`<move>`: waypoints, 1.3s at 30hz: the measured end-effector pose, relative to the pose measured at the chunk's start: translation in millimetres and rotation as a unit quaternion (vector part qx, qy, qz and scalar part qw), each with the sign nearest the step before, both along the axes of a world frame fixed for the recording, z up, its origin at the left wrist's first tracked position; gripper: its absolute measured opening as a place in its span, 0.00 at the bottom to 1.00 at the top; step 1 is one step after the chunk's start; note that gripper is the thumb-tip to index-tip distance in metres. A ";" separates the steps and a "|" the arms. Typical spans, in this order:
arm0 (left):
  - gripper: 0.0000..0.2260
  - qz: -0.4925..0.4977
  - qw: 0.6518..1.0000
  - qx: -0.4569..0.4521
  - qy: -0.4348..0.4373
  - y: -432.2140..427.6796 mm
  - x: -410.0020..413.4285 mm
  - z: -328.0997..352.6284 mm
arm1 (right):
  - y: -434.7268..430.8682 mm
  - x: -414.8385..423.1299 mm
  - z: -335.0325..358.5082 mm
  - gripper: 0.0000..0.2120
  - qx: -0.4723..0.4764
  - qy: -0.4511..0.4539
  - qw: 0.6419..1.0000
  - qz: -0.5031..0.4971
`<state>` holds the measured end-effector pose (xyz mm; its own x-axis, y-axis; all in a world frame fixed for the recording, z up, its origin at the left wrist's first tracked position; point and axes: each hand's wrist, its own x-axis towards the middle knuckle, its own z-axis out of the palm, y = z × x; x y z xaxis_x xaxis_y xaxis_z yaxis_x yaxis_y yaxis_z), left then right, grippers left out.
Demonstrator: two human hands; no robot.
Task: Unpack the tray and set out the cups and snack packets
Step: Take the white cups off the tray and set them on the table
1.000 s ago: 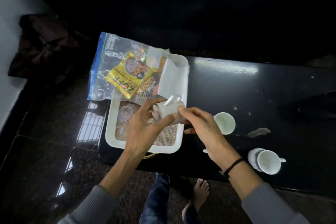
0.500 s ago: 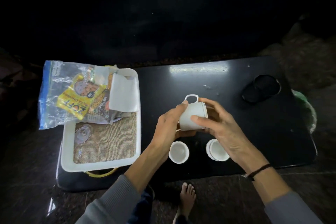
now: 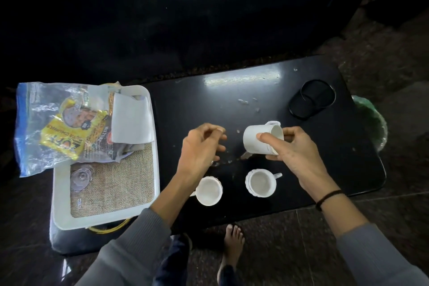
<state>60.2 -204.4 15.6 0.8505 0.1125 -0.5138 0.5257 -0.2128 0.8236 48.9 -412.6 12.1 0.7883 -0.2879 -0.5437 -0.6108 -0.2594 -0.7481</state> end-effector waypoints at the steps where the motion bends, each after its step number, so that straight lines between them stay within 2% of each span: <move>1: 0.08 0.000 1.000 0.005 0.000 2.3 2.0 -1.4 | 1.4 2.3 -1.5 0.24 -0.024 0.010 1.000 0.008; 3: 0.08 -0.003 1.000 0.018 -0.002 6.5 4.5 -5.6 | 6.4 7.1 -5.4 0.24 -0.076 0.028 0.996 0.035; 8: 0.09 0.007 0.999 0.033 0.001 14.7 8.0 -14.7 | 27.2 15.8 -17.4 0.33 -0.191 0.024 0.975 0.113; 12: 0.08 0.010 0.999 0.033 0.013 19.7 11.8 -20.1 | 42.7 20.0 -24.6 0.35 -0.258 0.018 0.958 0.122; 23: 0.07 -0.028 0.997 0.065 0.015 25.9 16.0 -27.5 | 58.2 25.7 -37.0 0.40 -0.342 0.023 0.931 0.128; 34: 0.07 -0.050 0.995 0.082 0.010 26.0 10.9 -23.6 | 52.1 22.4 -25.5 0.42 -0.370 0.032 0.909 0.189; 39: 0.07 -0.048 0.996 0.071 0.005 27.4 2.9 -19.8 | 52.0 13.3 -7.8 0.31 -0.445 -0.013 0.867 0.226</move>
